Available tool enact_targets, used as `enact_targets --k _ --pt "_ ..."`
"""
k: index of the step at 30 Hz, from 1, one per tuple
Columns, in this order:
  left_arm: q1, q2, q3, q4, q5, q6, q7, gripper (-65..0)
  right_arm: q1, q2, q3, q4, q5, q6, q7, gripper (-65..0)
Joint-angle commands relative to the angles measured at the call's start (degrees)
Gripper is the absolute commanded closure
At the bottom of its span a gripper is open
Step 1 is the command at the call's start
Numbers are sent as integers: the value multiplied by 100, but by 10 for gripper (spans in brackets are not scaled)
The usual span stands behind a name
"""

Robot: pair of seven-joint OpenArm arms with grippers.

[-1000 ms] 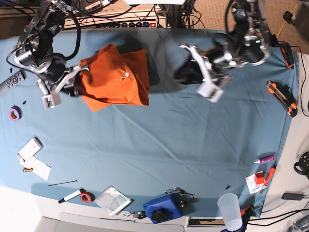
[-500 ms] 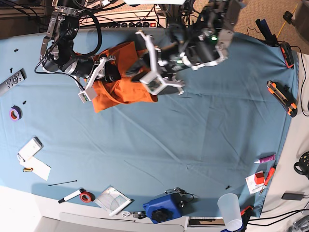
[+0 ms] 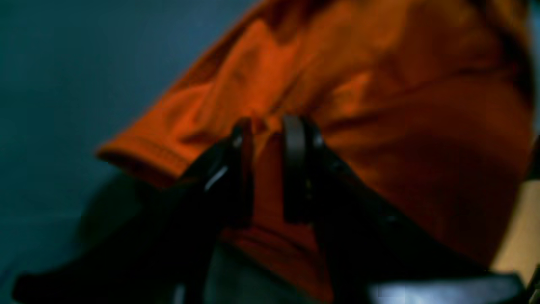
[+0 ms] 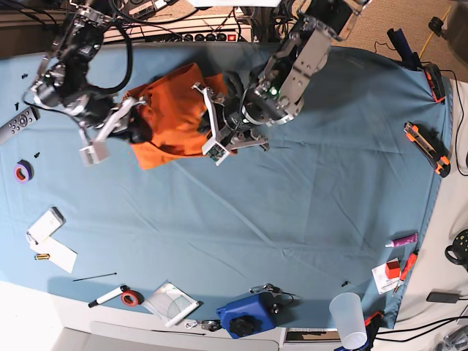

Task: Layout the t-shirt on the table in an organized manner, then fold the t-shirt properly
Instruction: 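Fold the other strip end over with the right gripper onto the stack, then grasp the folded bundle with the left gripper and drag it toward the table center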

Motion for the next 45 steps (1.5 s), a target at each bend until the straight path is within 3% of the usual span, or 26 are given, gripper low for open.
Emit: enact_targets --k 1,7,10,12,17,22,25,31,37,40,45 --pt "-35 57 13 -116 2 -22 181 -113 59 66 146 120 98 31 97 -117" --pt "-37 92 11 149 -197 -22 647 -114 57 63 592 116 -9 33 157 -117" --pt "-35 190 11 920 -306 -2 1025 -115 57 63 623 116 -514 33 420 -118" --pt "-15 306 11 1403 -227 46 1281 -152 57 66 623 116 -883 33 590 -117" --pt "389 531 11 1788 531 704 968 -357 57 68 623 116 -1233 31 664 -117" --pt "844 568 7 1786 1272 1773 992 -374 57 186 623 116 -1808 -111 857 -117" --pt "1150 632 -111 1786 1443 2057 1049 -374 57 472 623 116 -2194 -356 933 -117" --pt "1495 958 -619 1759 811 2015 1062 -374 57 973 623 116 -2409 -505 975 -117" --pt "1523 958 -999 1375 57 1967 870 -370 57 1147 623 116 -2385 -507 977 -117" --pt "1488 958 -1032 1043 -317 1871 776 -329 57 1178 623 116 -2389 -507 977 -117" --pt "1377 958 -1019 730 -1207 1176 774 -304 57 1176 623 116 -2389 -507 988 -117"
